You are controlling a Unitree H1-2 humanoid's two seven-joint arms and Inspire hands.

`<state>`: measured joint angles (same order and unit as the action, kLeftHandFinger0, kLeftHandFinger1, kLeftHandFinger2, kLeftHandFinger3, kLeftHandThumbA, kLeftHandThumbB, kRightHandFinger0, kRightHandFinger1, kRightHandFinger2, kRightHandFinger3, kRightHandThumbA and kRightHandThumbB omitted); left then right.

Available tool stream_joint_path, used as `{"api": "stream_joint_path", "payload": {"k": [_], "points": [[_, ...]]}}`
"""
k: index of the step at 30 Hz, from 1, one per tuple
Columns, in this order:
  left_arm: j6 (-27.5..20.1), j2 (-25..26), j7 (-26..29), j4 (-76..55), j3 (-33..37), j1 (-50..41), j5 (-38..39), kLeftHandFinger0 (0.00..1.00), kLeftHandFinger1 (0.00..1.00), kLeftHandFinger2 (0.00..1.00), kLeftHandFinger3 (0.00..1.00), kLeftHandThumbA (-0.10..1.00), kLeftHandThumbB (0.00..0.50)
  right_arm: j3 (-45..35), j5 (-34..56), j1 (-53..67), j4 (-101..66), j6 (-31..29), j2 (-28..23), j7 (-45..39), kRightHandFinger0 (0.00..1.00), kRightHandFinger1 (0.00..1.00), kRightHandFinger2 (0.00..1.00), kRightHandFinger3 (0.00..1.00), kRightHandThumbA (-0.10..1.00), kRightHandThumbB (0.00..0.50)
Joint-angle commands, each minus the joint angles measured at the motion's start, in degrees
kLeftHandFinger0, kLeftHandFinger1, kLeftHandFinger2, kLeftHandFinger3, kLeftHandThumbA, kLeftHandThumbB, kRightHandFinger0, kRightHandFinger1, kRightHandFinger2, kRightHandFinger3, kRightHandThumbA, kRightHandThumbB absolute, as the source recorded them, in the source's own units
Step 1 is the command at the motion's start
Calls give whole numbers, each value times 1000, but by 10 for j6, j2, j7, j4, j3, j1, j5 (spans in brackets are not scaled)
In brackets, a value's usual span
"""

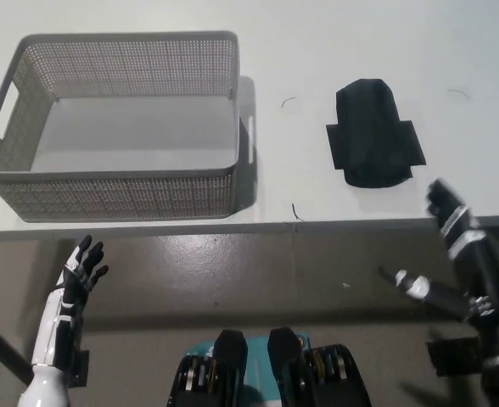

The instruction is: Use the right hand to push the pencil case on the right hand side to the container on the left side

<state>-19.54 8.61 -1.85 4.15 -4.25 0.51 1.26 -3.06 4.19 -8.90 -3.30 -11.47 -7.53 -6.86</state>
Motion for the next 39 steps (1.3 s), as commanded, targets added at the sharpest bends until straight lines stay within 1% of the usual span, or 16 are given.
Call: {"api": "stream_joint_path", "payload": {"k": [1,3,4,7,9,10,14,15,18,20,21,22,28,32,36,39], "points": [[-21,8,-3,-13,-5,3,3,1000,1000,1000,1000,1000,114,-31,19,-61,-13,-13,-28,10,1000,1000,1000,1000,1000,133],[-21,9,-3,-14,-6,0,4,1000,1000,1000,1000,1000,112,-38,20,-84,5,-9,-35,10,1000,1000,1000,1000,1000,138],[-24,9,-4,-13,-6,0,7,1000,1000,1000,1000,1000,102,-45,19,-110,30,-13,-41,14,1000,1000,1000,1000,1000,180],[-35,9,-3,-7,-7,0,6,1000,1000,1000,1000,1000,94,-54,5,-155,79,-13,-53,20,1000,1000,1000,1000,1000,219],[-21,7,-2,-16,-7,-3,6,1000,1000,1000,1000,1000,106,-57,0,-189,117,-11,-62,22,1000,1000,1000,1000,1000,244],[-23,8,-3,-16,-6,-3,6,1000,1000,1000,1000,1000,100,-57,-8,-215,146,-7,-67,28,1000,1000,1000,1000,1000,276],[-28,7,-1,-14,-7,-5,5,1000,1000,1000,1000,1000,82,-51,-14,-285,243,-20,-74,30,1000,1000,1000,1000,1000,326],[-28,7,-2,-14,-7,-6,6,1000,1000,1000,1000,1000,84,-49,-15,-314,294,-31,-76,30,1000,1000,1000,1000,1000,326],[-19,6,-2,-19,-6,-11,6,1000,1000,1000,1000,1000,100,-42,-23,-378,411,-46,-80,36,1000,1000,1000,1000,1000,225],[-20,7,-2,-19,-5,-11,4,1000,1000,1000,1000,1000,94,-36,-34,-416,479,-59,-81,48,1000,1000,1000,1000,1000,198],[-20,7,-2,-19,-5,-10,4,1000,1000,1000,1000,1000,94,-33,-38,-437,519,-69,-82,52,1000,1000,1000,1000,1000,199],[-20,6,-2,-20,-5,-11,5,1000,1000,1000,1000,1000,96,-32,-33,-466,570,-73,-82,52,1000,1000,1000,1000,1000,229],[-26,9,-8,-19,-3,-13,10,1000,1000,1000,1000,1000,105,-28,-24,-563,752,-58,-83,62,1000,1000,1000,1000,1000,235],[-26,10,-8,-20,-3,-13,9,1000,1000,1000,1000,1000,90,-28,-19,-588,807,-52,-80,57,1000,1000,1000,1000,1000,220],[-25,11,-10,-22,-3,-13,10,1000,1000,1000,1000,1000,100,-38,-7,-599,839,-20,-75,56,1000,1000,1000,1000,1000,241],[-28,12,-11,-21,-5,-11,14,1000,1000,1000,1000,1000,106,-39,-9,-593,849,-17,-67,65,1000,1000,1000,1000,1000,222]]}}
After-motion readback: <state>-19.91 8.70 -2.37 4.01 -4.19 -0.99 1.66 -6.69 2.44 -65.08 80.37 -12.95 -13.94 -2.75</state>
